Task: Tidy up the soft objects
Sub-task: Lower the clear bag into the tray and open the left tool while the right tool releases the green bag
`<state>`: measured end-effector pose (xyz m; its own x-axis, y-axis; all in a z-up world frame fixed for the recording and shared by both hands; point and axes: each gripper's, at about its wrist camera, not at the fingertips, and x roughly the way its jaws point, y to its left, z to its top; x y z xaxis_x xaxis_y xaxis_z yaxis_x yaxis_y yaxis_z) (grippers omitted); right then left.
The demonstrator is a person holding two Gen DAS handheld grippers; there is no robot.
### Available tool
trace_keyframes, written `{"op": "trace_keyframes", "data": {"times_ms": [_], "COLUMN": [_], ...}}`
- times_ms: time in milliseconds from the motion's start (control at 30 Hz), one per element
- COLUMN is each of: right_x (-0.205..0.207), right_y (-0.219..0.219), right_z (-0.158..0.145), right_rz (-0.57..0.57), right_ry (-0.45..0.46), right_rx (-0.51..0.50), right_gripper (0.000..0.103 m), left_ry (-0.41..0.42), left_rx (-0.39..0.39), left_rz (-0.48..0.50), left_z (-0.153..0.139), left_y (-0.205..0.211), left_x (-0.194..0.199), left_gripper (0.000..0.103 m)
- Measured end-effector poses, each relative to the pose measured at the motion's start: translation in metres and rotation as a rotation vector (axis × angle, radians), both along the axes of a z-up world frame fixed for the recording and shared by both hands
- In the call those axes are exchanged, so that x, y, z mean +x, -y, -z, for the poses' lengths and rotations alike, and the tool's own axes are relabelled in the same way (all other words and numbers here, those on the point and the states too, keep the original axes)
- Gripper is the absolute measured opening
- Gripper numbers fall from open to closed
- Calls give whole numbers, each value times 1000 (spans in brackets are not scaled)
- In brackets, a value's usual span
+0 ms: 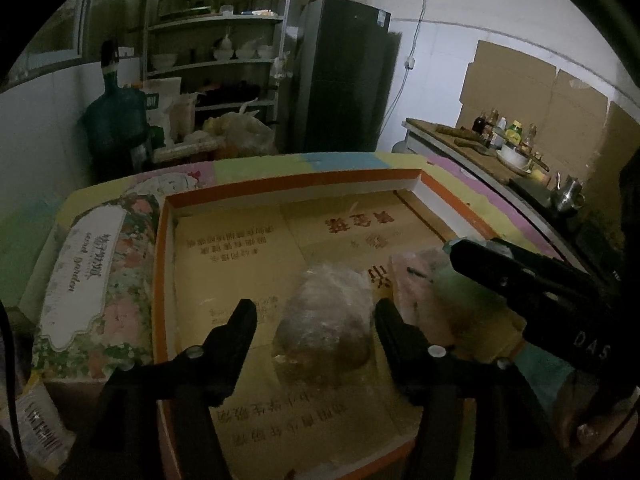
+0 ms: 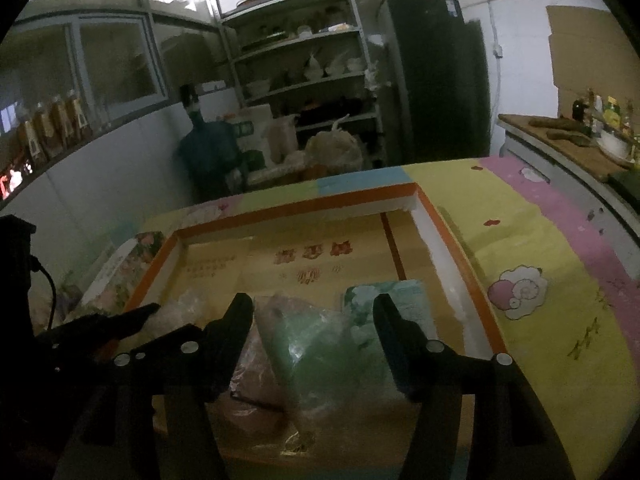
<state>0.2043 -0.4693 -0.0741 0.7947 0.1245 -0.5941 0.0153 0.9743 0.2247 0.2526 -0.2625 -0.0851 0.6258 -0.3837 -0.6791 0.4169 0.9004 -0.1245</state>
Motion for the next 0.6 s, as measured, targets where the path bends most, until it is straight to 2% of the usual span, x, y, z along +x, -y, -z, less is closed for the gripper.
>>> {"op": "trace_keyframes", "data": {"times_ms": [200, 600], "right_x": [-9, -25], "right_y": [1, -8], "right_z": [-9, -23], "right_rz": [15, 30], "right_ry": [24, 42], "right_rx": [-2, -18], "right_gripper": [65, 65], "left_ry": [18, 46], "left_rx": [-15, -41], "left_rz": [2, 4], "left_z": [-7, -20], "left_y": [-5, -15], "left_x": [-6, -20], "left_gripper": [67, 67]}}
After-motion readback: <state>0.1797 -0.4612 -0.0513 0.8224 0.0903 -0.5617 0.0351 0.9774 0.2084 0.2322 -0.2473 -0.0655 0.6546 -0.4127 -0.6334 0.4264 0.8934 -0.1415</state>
